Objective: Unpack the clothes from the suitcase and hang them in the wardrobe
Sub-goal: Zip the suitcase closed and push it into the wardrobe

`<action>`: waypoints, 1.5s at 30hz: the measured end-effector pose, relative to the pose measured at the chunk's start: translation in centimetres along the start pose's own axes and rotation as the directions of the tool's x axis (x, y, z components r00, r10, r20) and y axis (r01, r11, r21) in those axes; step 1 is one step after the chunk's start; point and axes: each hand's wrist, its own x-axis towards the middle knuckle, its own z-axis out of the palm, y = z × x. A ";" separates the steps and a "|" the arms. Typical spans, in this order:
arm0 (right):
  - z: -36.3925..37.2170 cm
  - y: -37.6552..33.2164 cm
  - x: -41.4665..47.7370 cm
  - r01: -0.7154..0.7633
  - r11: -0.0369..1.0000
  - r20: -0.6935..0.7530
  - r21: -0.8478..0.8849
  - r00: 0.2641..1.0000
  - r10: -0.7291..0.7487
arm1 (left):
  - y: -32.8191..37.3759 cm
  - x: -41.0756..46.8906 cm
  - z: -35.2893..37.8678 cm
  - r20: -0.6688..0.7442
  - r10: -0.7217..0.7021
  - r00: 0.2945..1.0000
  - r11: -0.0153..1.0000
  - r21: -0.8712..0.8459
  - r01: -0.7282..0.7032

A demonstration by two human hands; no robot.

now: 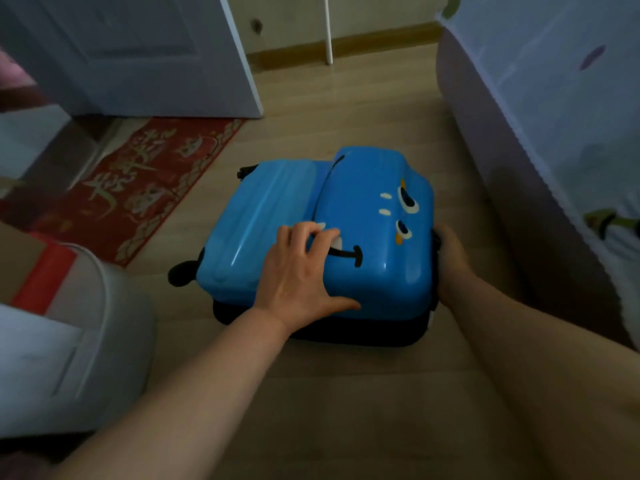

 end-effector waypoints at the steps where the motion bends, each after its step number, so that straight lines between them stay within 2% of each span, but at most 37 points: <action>1: -0.5 0.8 1.2 -0.001 1.000 -0.034 -0.019 0.999 0.000 | -0.1 -0.5 0.3 0.003 0.035 0.999 0.999 0.011 -0.035; 3: -1.3 2.4 3.3 0.005 0.996 -0.117 -0.085 0.993 -0.015 | -0.4 -1.0 0.6 0.007 0.115 0.993 0.993 0.028 -0.115; 5: -0.7 1.9 1.7 -0.017 0.987 -0.178 -0.160 0.984 -0.012 | -0.2 -1.0 0.8 -0.017 0.117 0.993 0.993 -0.015 -0.117; 7: -0.2 1.3 0.5 -0.001 0.973 -0.277 -0.232 0.959 -0.065 | 0.5 -0.5 0.7 -0.020 0.012 1.000 0.995 -0.096 -0.014; 8: -0.7 1.8 1.5 -0.010 0.957 -0.281 -0.291 0.957 -0.075 | 1.1 -0.1 0.6 0.015 -0.078 0.997 0.990 -0.121 0.079; 10: -2.4 3.5 4.7 -0.088 0.947 -0.245 -0.309 0.969 0.010 | 2.3 1.0 0.4 0.206 -0.276 0.939 0.943 -0.130 0.306; 12: -3.0 5.0 6.7 -0.177 0.961 -0.165 -0.213 0.976 0.144 | 3.0 2.2 0.5 0.390 -0.397 0.831 0.873 -0.119 0.472; 14: -0.5 3.0 1.5 -0.297 0.946 -0.053 -0.128 0.955 0.293 | 3.1 3.2 0.7 0.469 -0.436 0.768 0.835 -0.107 0.539; 17: 1.1 2.9 -0.9 -0.351 0.935 0.094 -0.048 0.931 0.354 | 2.3 5.0 0.8 0.525 -0.482 0.702 0.807 -0.046 0.588; 19: 1.7 3.6 -1.2 -0.366 0.929 0.134 -0.059 0.919 0.371 | 1.3 5.9 0.4 0.551 -0.518 0.654 0.799 0.040 0.600; 21: 2.2 4.1 -1.5 -0.460 0.858 0.081 -0.228 0.869 0.487 | -0.3 6.4 -0.1 0.551 -0.552 0.625 0.793 0.116 0.598; 23: 2.7 4.1 -2.6 -0.482 0.727 0.068 -0.489 0.810 0.583 | -2.4 6.5 -0.7 0.557 -0.571 0.602 0.785 0.158 0.599; 24: 3.1 4.2 -2.8 -0.435 0.660 0.055 -0.613 0.809 0.585 | -3.5 6.3 -1.1 0.564 -0.576 0.593 0.783 0.172 0.597; 26: 4.2 4.2 -3.2 -0.345 0.609 0.048 -0.714 0.844 0.534 | -5.0 5.6 -1.7 0.582 -0.561 0.589 0.793 0.173 0.584; 27: 4.5 4.4 -3.2 -0.306 0.628 0.061 -0.716 0.868 0.493 | -5.4 5.3 -1.9 0.586 -0.550 0.595 0.801 0.169 0.574; 29: 5.6 5.0 -2.7 -0.299 0.736 0.090 -0.607 0.895 0.438 | -6.0 4.8 -2.8 0.586 -0.536 0.608 0.809 0.152 0.567; 31: 6.0 5.6 -2.2 -0.299 0.803 0.096 -0.515 0.911 0.401 | -6.4 4.7 -3.8 0.601 -0.519 0.607 0.811 0.124 0.571; 33: 5.8 6.0 -1.7 -0.293 0.826 0.102 -0.481 0.917 0.385 | -6.5 4.1 -4.3 0.620 -0.513 0.594 0.816 0.137 0.561; 36: 5.4 6.2 -1.6 -0.316 0.821 0.072 -0.475 0.916 0.394 | -6.7 2.1 -3.5 0.648 -0.543 0.534 0.807 0.227 0.546; 38: 5.4 6.4 -2.0 -0.313 0.754 0.085 -0.578 0.895 0.437 | -7.3 1.7 -3.2 0.688 -0.551 0.473 0.792 0.251 0.557; 40: 5.2 6.9 -2.6 -0.270 0.609 0.122 -0.746 0.844 0.523 | -8.2 2.1 -3.5 0.723 -0.546 0.423 0.796 0.288 0.533; 43: 5.4 7.6 -3.6 -0.143 0.409 0.178 -0.901 0.737 0.652 | -9.8 2.0 -4.8 0.736 -0.539 0.411 0.813 0.326 0.483; 45: 5.8 8.2 -3.8 -0.080 0.336 0.190 -0.938 0.692 0.697 | -10.9 1.6 -5.6 0.741 -0.526 0.416 0.826 0.331 0.456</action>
